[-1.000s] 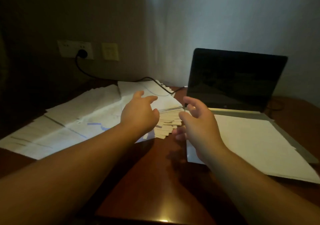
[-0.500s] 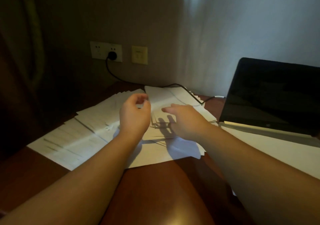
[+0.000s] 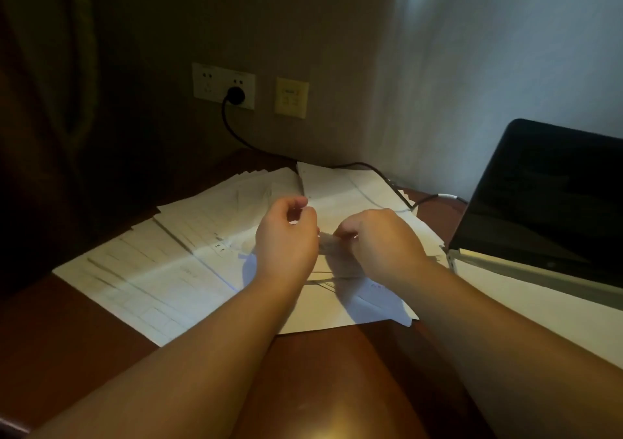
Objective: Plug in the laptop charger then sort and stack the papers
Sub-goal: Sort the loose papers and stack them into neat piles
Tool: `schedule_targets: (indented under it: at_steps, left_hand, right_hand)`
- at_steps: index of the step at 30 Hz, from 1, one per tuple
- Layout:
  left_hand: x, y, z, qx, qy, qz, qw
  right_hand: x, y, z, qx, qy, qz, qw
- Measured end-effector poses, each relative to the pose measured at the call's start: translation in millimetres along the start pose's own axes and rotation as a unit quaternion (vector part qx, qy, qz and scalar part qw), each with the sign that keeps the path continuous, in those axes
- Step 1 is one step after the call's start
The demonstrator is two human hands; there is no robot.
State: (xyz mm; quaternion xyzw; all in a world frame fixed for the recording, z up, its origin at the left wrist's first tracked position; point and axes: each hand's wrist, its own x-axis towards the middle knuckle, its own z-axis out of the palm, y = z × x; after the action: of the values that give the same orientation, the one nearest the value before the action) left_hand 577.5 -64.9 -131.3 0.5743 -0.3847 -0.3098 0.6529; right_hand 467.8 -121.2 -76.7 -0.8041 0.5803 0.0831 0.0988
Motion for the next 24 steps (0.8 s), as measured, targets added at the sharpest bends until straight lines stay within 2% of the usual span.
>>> schedule_targets:
  at_steps: [2,3,4,6,8,10,13,16,18,20,24]
  left_hand:
    - [0,0,1,0.002,0.007,-0.008,1.000]
    - [0,1,0,0.002,0.008,-0.019,1.000]
    - [0,2,0,-0.009,0.003,-0.039,0.999]
    - [-1,6,0,-0.084,-0.024,-0.110,0.990]
    - [-2,13,0,-0.206,-0.049,-0.199,0.957]
    - [-1,17,-1,-0.277,-0.064,-0.252,0.925]
    - [3,21,-6,-0.312,-0.096,-0.286,0.901]
    - [6,20,-10,-0.278,-0.132,-0.285,0.908]
    - [8,19,-11,-0.278,-0.118,-0.286,0.910]
    - [12,17,-12,-0.302,-0.089,-0.297,0.902]
    - [17,15,-14,-0.349,-0.042,-0.296,0.888]
  right_hand:
    - [-2,8,13,0.048,0.157,-0.020,0.986]
    - [-7,12,18,0.075,0.210,-0.031,0.974]
    - [-10,13,21,0.084,0.231,-0.035,0.969]
    - [-13,15,27,0.090,0.322,-0.088,0.938]
    - [-16,12,28,0.071,0.401,-0.155,0.900]
    - [-19,9,29,0.023,0.417,-0.182,0.890]
    - [-26,2,29,-0.020,0.423,-0.205,0.882]
    - [-31,-3,31,0.039,0.456,-0.247,0.854]
    - [-33,-6,35,0.089,0.467,-0.233,0.848]
    - [-34,-6,37,0.126,0.459,-0.184,0.860]
    - [-27,5,39,0.133,0.381,-0.074,0.912]
